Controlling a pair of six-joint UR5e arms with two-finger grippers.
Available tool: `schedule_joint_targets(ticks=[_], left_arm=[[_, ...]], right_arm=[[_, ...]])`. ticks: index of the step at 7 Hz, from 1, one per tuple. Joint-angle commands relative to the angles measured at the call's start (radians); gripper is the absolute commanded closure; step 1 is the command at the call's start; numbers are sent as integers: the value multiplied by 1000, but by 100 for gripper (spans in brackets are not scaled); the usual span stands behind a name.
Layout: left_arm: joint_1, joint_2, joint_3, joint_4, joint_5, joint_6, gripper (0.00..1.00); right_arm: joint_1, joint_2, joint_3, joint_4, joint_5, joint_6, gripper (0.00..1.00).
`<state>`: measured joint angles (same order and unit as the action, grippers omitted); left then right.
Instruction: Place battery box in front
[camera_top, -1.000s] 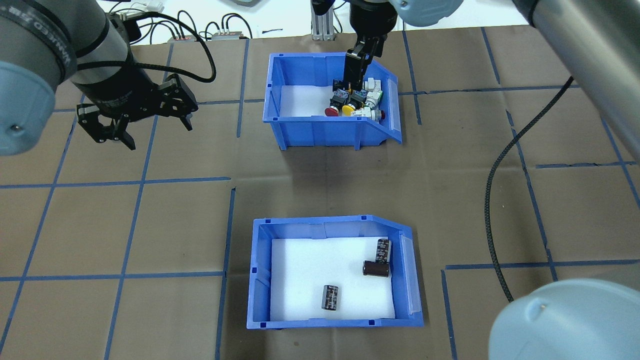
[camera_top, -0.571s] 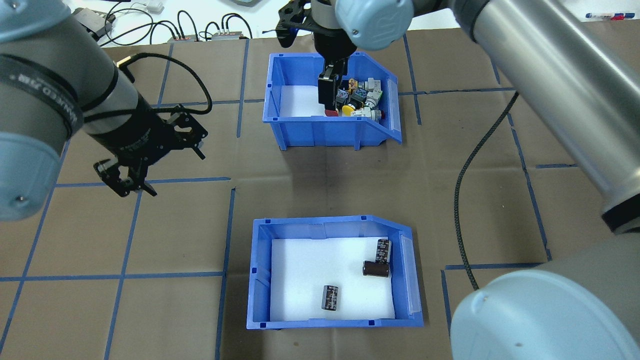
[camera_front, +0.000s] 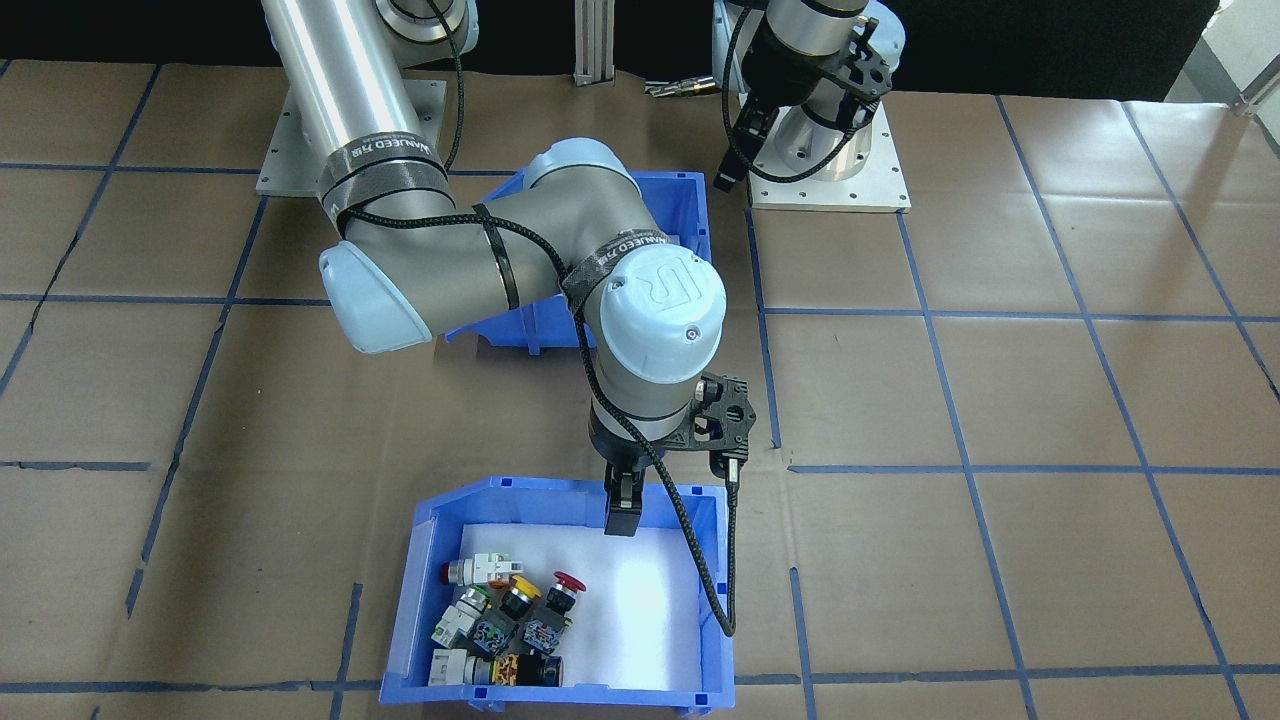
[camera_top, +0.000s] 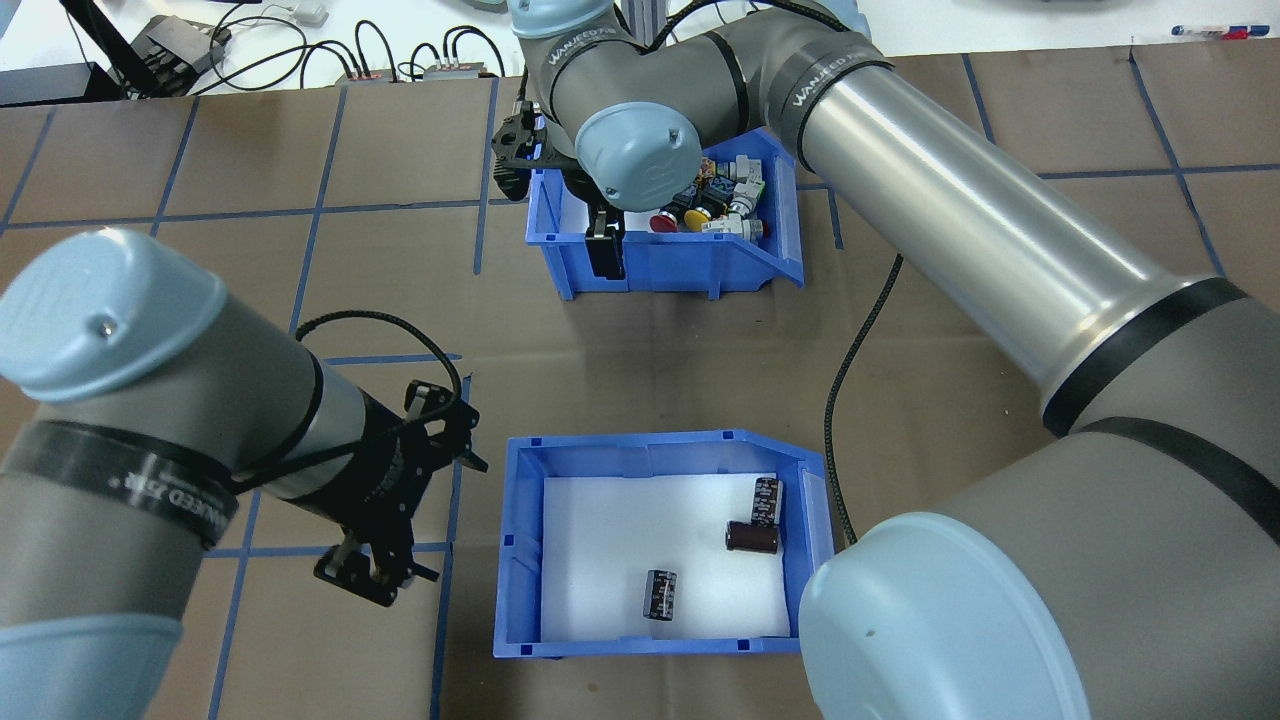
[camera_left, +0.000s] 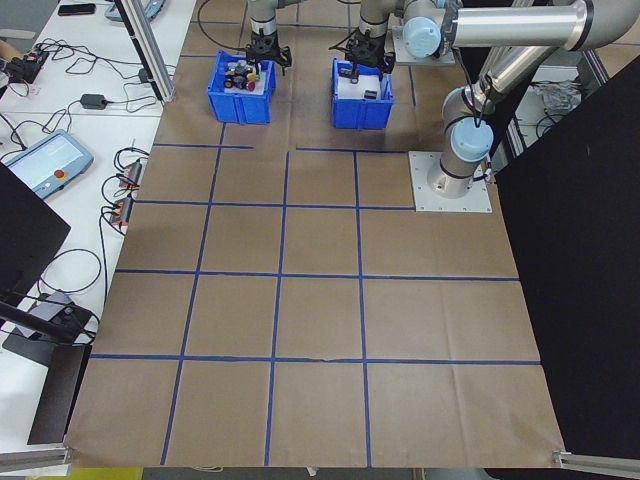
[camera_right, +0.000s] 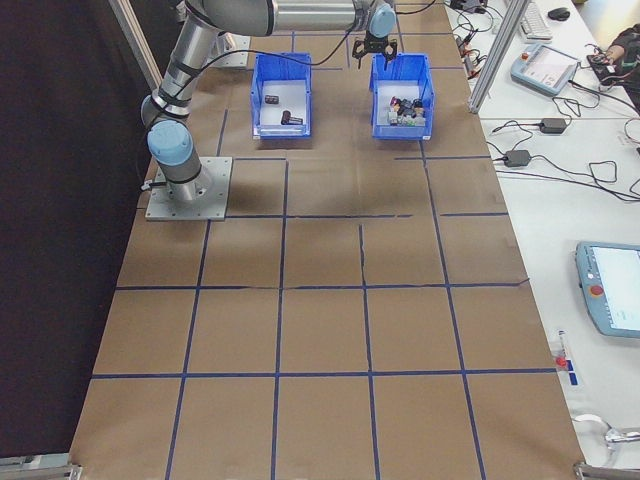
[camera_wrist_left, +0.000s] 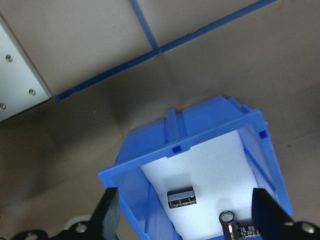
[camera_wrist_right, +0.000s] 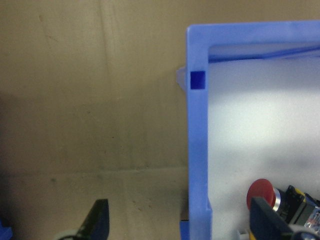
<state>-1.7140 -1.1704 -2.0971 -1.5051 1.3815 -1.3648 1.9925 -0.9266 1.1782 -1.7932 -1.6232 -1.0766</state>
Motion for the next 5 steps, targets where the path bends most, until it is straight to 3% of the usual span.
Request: schedule_joint_targets(ticks=[1, 3, 4, 5], left_arm=[[-132, 3, -58, 25, -1, -211, 6], [-168, -9, -93, 72, -4, -360, 6], [-174, -9, -122, 141, -4, -373, 6], [-176, -12, -158, 208, -4, -432, 6]], right_arm=[[-15, 0, 61, -72, -12, -5, 0], [-15, 2, 83, -116, -12, -5, 0], [-15, 2, 83, -155, -15, -6, 20], [-15, 2, 83, -155, -20, -6, 54]])
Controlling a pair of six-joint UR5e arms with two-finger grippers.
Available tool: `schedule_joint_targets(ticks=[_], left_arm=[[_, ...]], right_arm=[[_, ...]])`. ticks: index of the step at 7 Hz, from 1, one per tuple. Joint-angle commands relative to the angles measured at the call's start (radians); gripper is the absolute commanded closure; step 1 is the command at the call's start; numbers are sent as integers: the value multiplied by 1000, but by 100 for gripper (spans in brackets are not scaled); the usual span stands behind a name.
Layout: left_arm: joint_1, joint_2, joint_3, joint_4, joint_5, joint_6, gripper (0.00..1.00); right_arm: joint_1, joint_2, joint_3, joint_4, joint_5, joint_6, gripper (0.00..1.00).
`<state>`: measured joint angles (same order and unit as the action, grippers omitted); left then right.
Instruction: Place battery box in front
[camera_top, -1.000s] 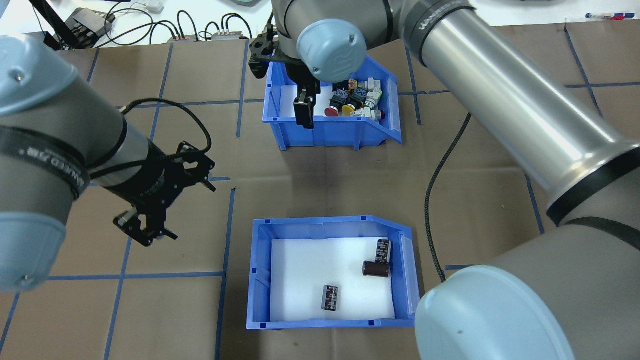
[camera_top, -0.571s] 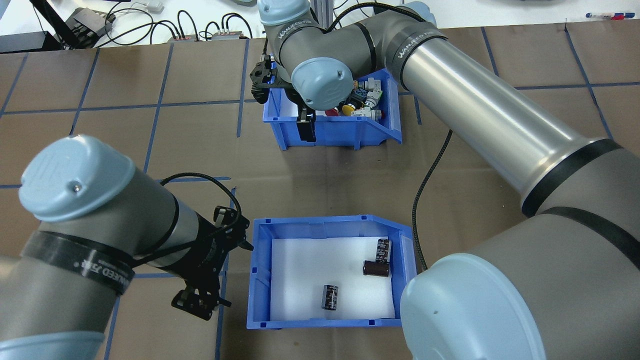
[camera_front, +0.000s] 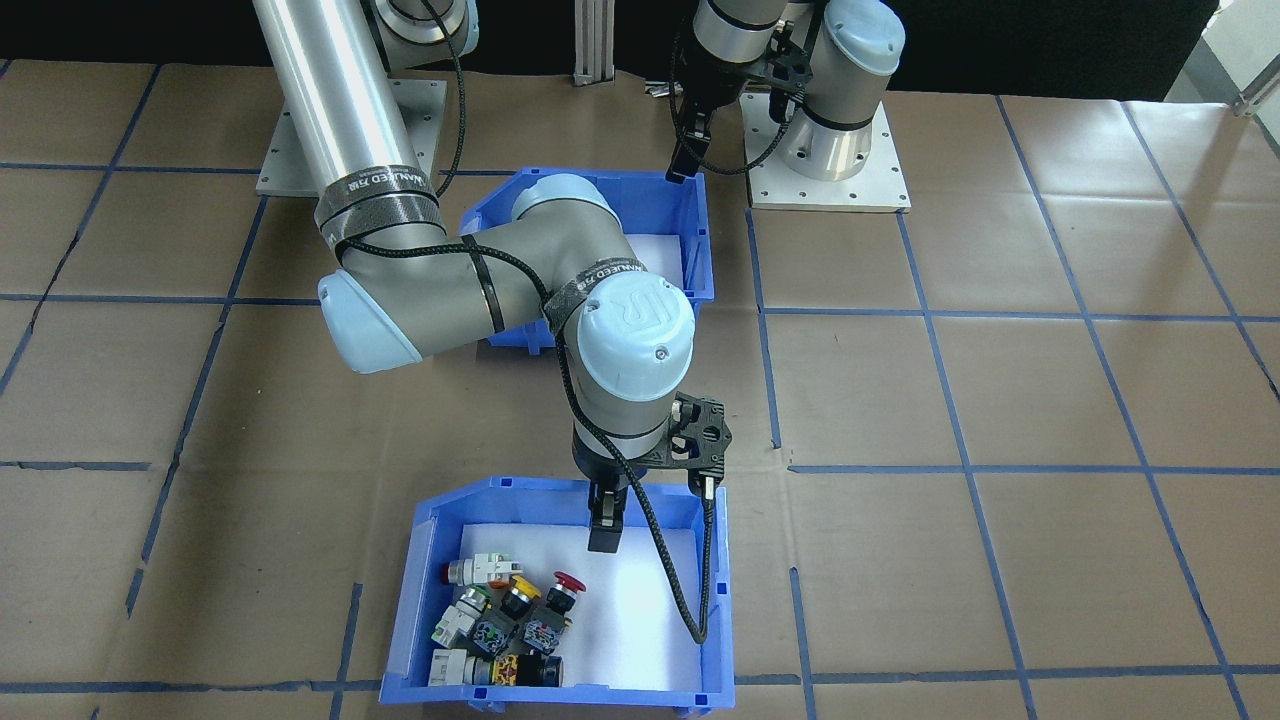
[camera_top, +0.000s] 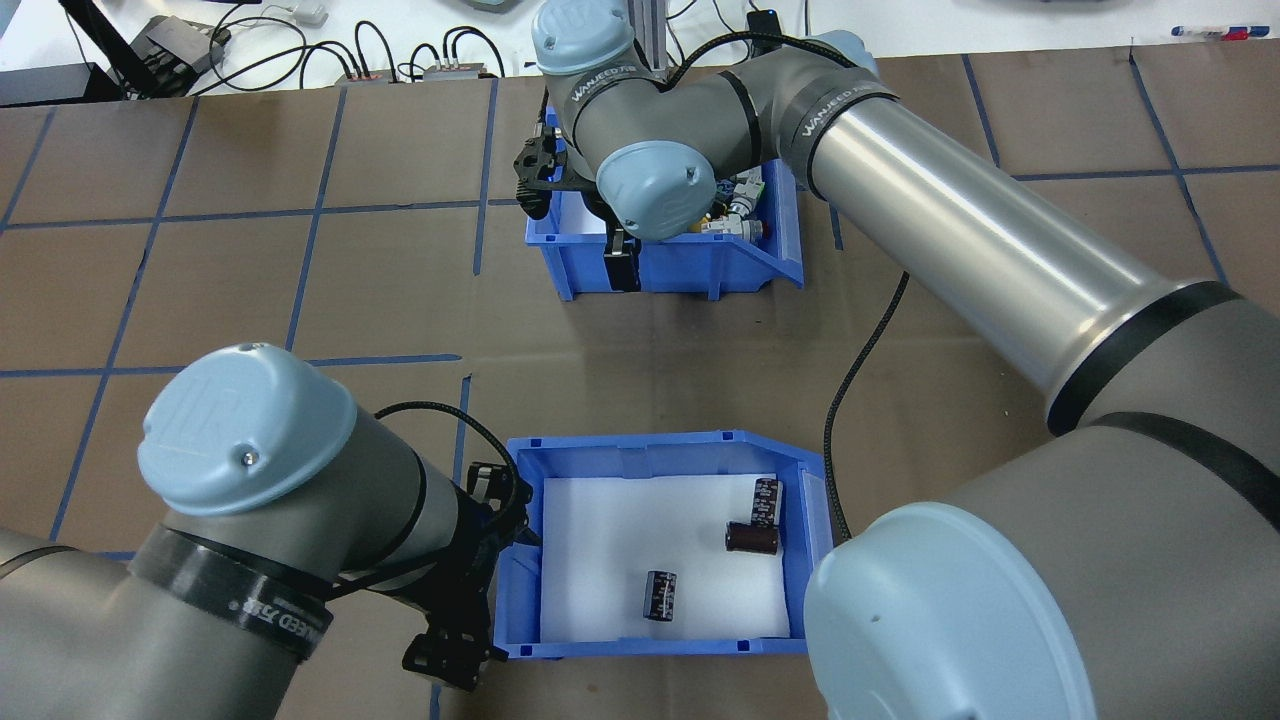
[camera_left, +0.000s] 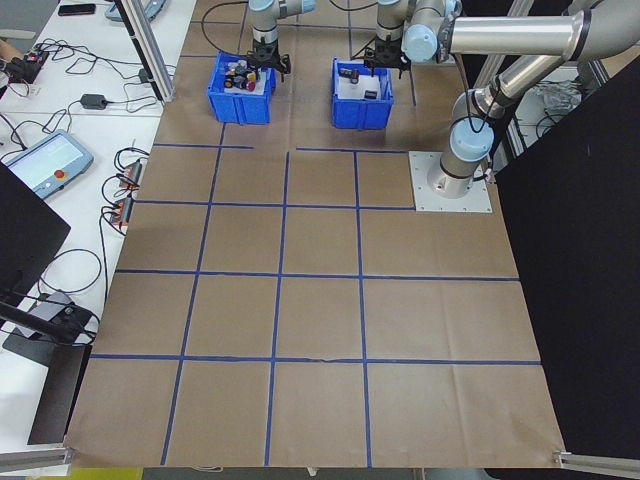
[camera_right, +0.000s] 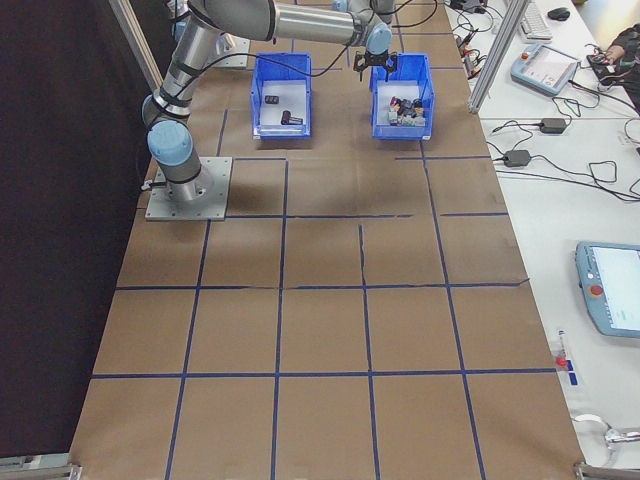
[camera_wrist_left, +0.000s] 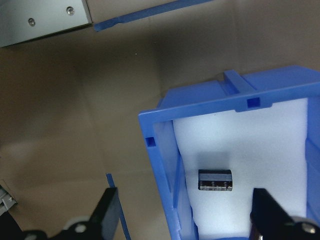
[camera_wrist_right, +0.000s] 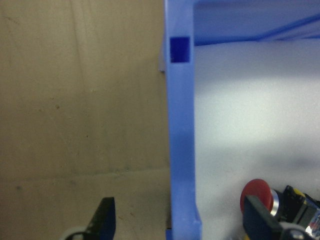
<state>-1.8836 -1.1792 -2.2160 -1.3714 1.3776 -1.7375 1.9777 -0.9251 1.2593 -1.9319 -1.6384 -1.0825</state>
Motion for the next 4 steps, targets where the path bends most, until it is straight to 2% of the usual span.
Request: schedule_joint_targets(ticks=[1, 2, 3, 4], left_arm=[[-25, -11, -47, 99, 0, -91, 6], [-58, -63, -47, 130, 3, -134, 6], [-118, -123, -45, 203, 3, -196, 6], [-156, -138, -45, 231, 4, -212, 4]], right_arm=[[0, -3, 0, -19, -9, -1, 84], [-2, -3, -4, -19, -30, -5, 98], [-11, -11, -15, -21, -32, -29, 100], [-26, -21, -23, -21, -34, -48, 100]])
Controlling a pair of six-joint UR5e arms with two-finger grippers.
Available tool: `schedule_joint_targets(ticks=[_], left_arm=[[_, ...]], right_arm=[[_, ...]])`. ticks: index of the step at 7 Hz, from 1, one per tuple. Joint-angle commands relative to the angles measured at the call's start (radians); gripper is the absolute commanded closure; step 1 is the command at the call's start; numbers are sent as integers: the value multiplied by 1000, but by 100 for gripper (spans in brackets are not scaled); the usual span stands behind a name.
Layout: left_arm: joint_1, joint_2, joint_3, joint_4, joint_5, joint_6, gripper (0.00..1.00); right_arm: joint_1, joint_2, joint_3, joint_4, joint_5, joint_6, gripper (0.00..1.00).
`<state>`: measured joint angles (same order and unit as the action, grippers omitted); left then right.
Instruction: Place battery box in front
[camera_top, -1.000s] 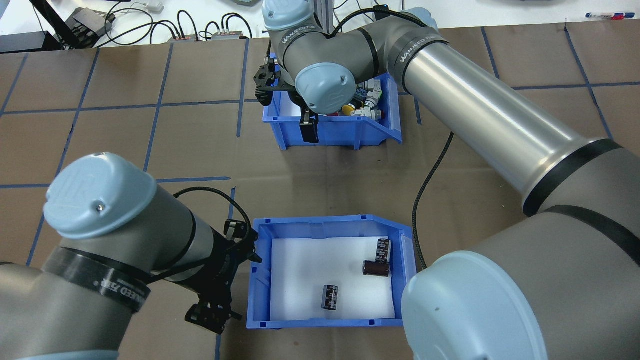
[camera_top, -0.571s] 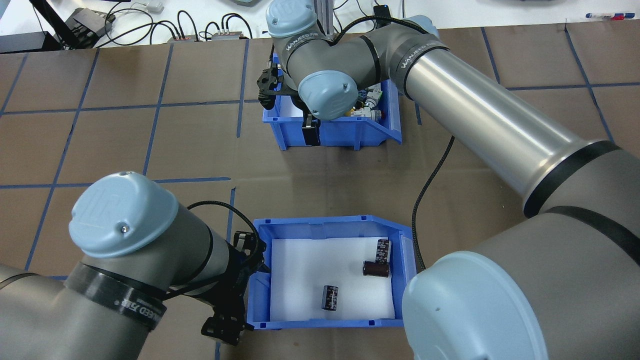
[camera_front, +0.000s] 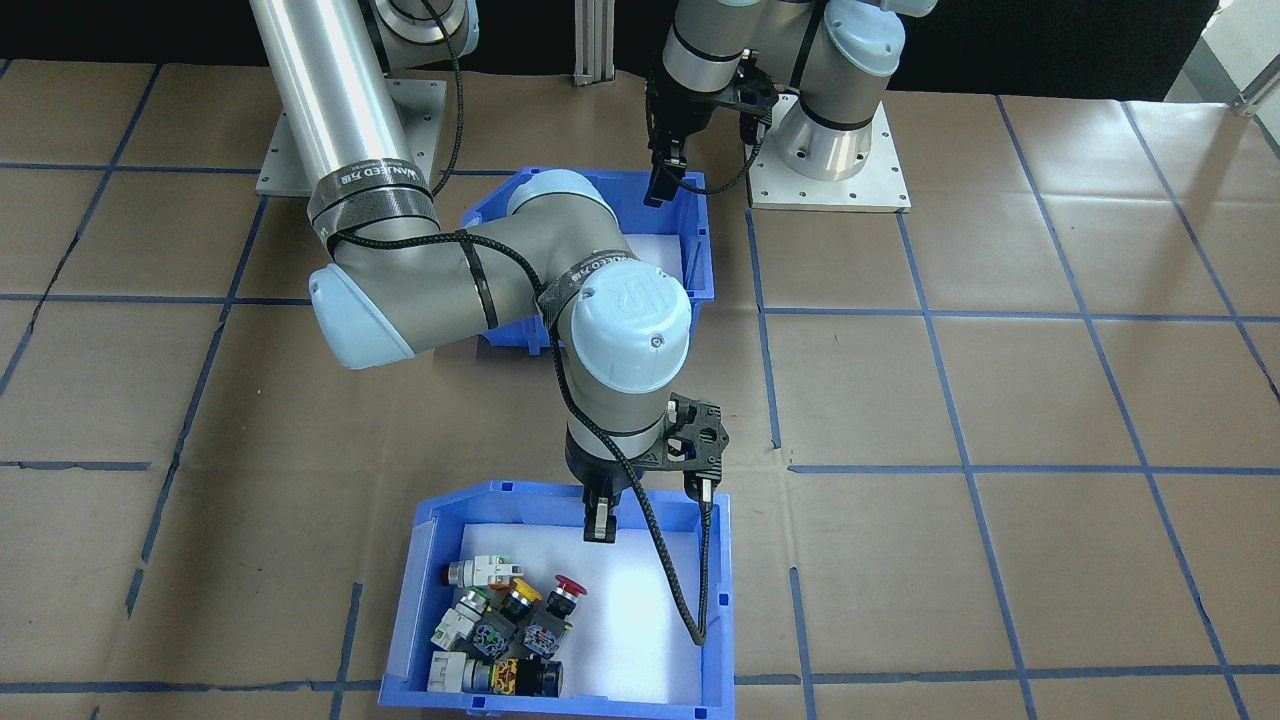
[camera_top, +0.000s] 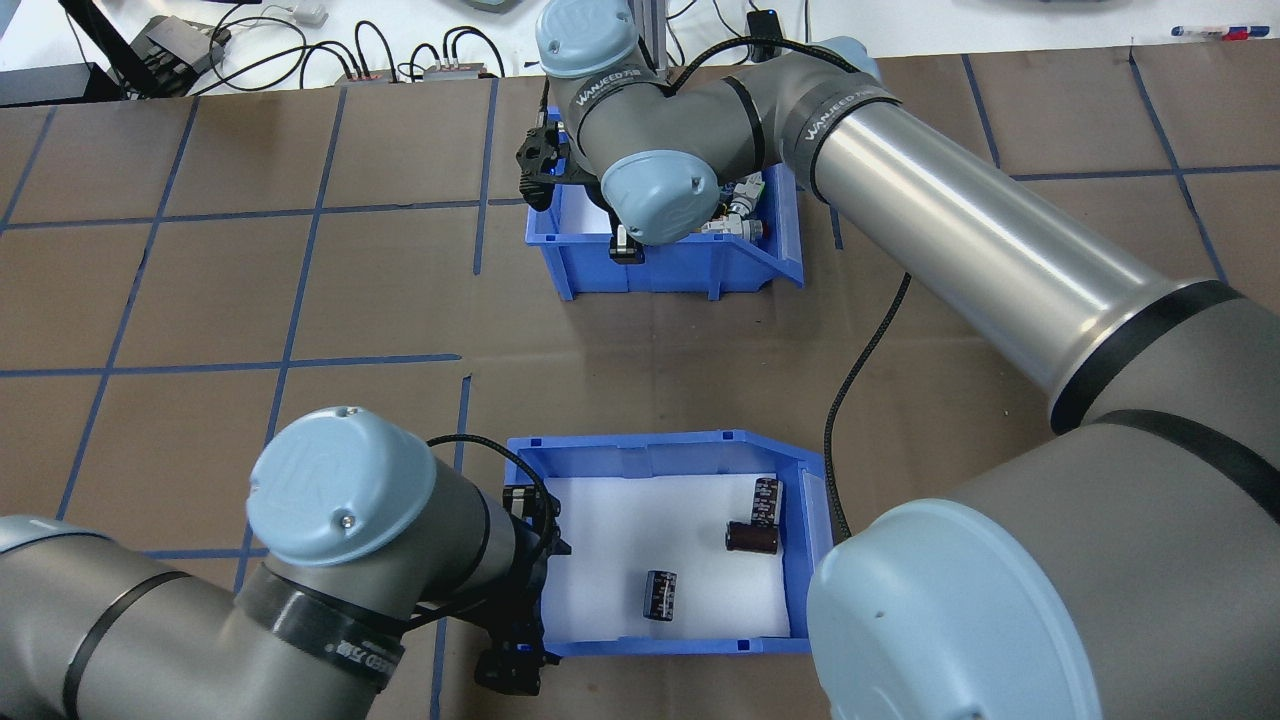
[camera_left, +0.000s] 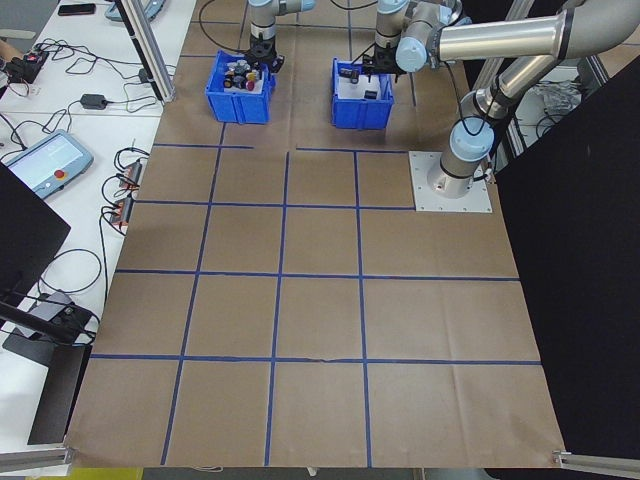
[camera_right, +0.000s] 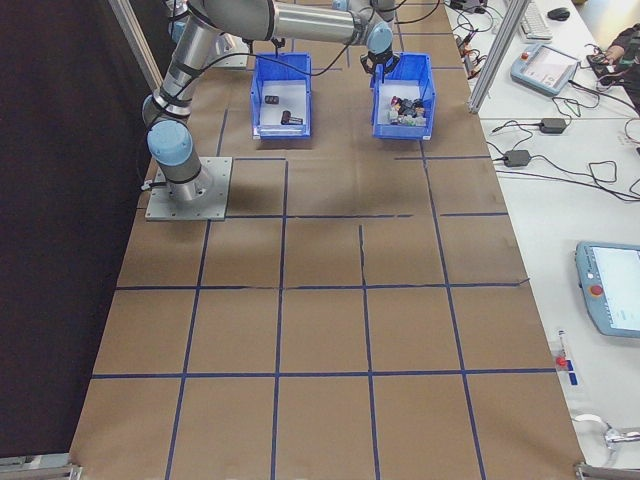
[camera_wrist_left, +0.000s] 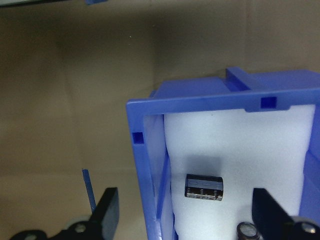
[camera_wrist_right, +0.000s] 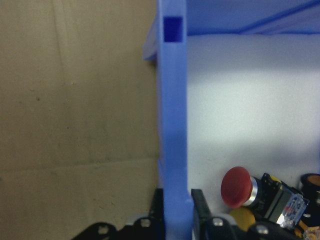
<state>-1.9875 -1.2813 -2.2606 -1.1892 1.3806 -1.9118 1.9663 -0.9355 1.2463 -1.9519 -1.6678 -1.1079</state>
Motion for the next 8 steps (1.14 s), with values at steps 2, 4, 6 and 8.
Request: schedule_joint_targets(ticks=[2, 4, 6, 8], left_arm=[[-65, -53, -4, 54, -8, -87, 0], [-115, -97, -2, 90, -8, -162, 0], [-148, -124, -4, 102, -3, -181, 0], [-174, -176, -5, 109, 0, -200, 2]], right_arm=[[-111, -104, 8, 39, 5, -99, 100], [-257, -205, 28, 155, 6, -247, 100], [-369, -285, 79, 208, -4, -361, 100], [-487, -429, 296, 153, 0, -470, 100]])
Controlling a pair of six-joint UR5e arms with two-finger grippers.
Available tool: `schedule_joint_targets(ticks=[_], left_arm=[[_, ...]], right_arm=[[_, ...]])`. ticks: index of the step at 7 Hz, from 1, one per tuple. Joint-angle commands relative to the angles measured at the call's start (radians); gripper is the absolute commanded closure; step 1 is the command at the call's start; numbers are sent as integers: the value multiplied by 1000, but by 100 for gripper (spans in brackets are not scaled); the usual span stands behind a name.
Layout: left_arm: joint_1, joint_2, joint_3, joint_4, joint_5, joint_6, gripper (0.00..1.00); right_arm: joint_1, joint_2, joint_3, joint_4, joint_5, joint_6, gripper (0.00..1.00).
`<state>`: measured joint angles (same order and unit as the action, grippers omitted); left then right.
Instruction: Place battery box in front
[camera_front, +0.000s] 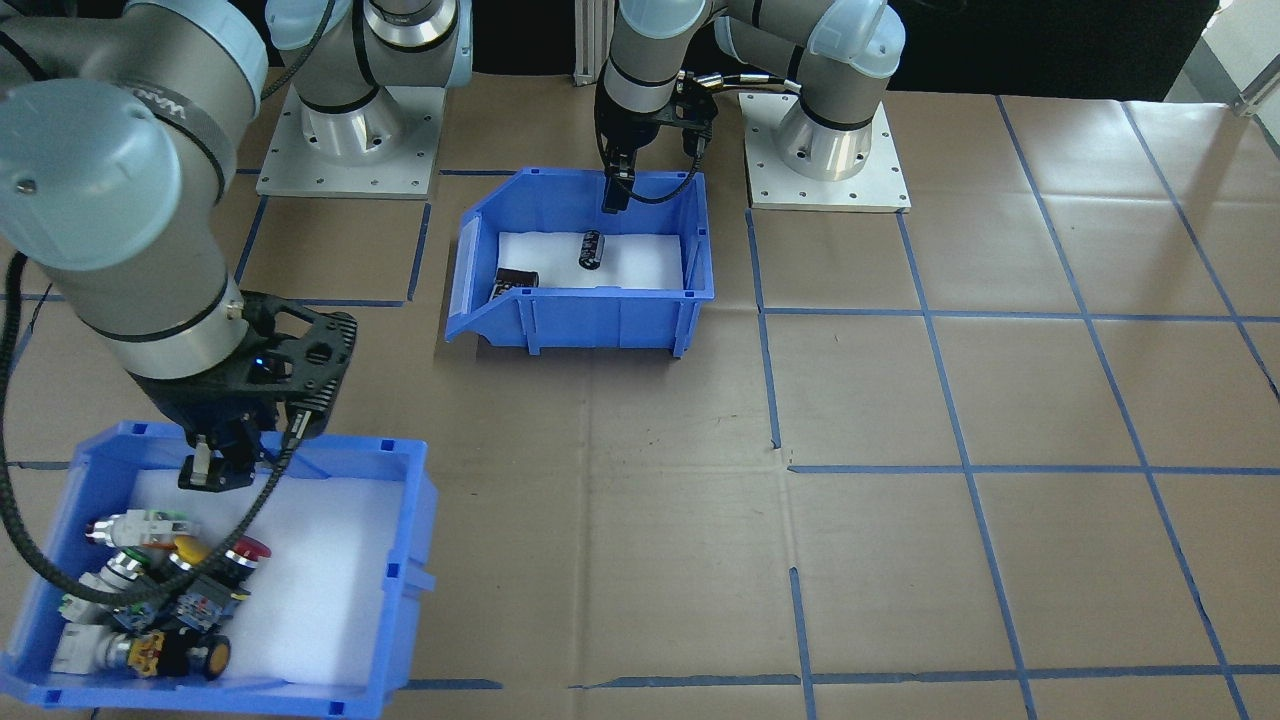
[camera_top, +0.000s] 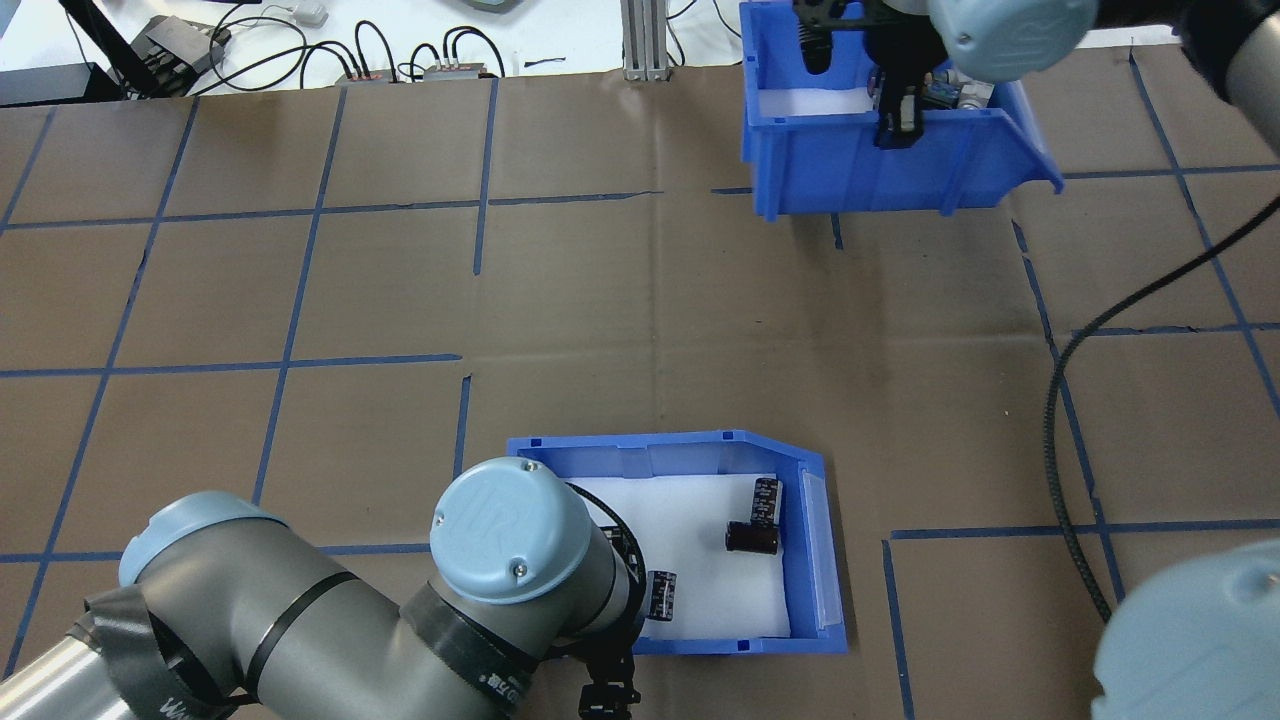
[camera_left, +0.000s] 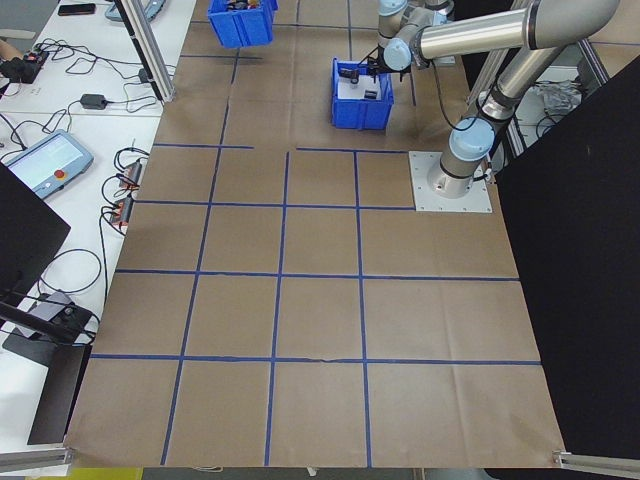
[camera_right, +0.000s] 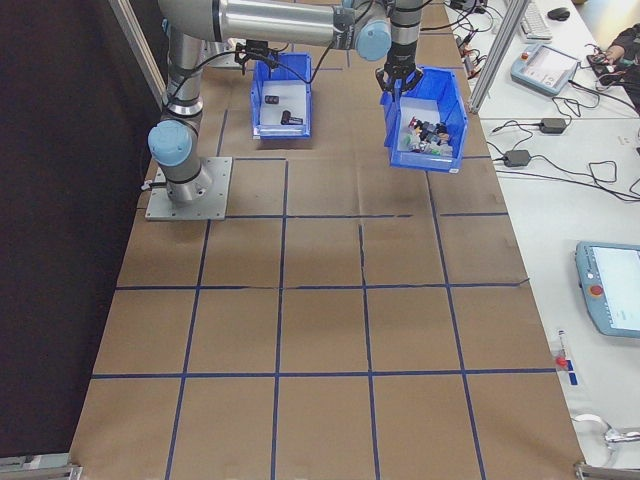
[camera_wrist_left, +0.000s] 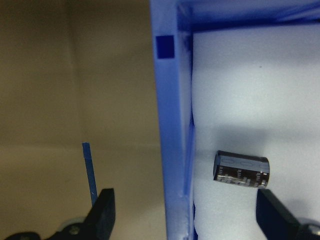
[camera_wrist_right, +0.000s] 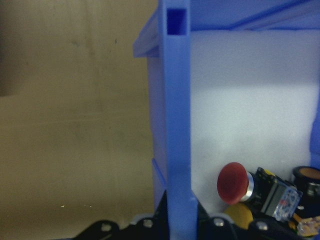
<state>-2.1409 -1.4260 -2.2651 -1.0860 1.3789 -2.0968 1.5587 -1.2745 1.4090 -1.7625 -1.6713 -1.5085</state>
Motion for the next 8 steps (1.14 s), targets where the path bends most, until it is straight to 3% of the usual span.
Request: schedule_joint_targets(ticks=[1, 3, 4, 6, 8], left_arm=[[-30, -37, 2, 9, 5, -15, 31], [-30, -39, -7, 58, 12, -22, 81], [-28, -40, -8, 130, 12, -17, 100], [16, -10, 1, 138, 22, 49, 100], [131, -1, 21, 129, 81, 121, 100]], right_arm=[[-154, -164, 250, -107, 16, -140, 100], [-233, -280, 464, -269, 48, -274, 100], [-236, -352, 564, -326, 50, -279, 100], [-249, -469, 688, -396, 65, -402, 100], [-272, -499, 694, -362, 67, -400, 100]])
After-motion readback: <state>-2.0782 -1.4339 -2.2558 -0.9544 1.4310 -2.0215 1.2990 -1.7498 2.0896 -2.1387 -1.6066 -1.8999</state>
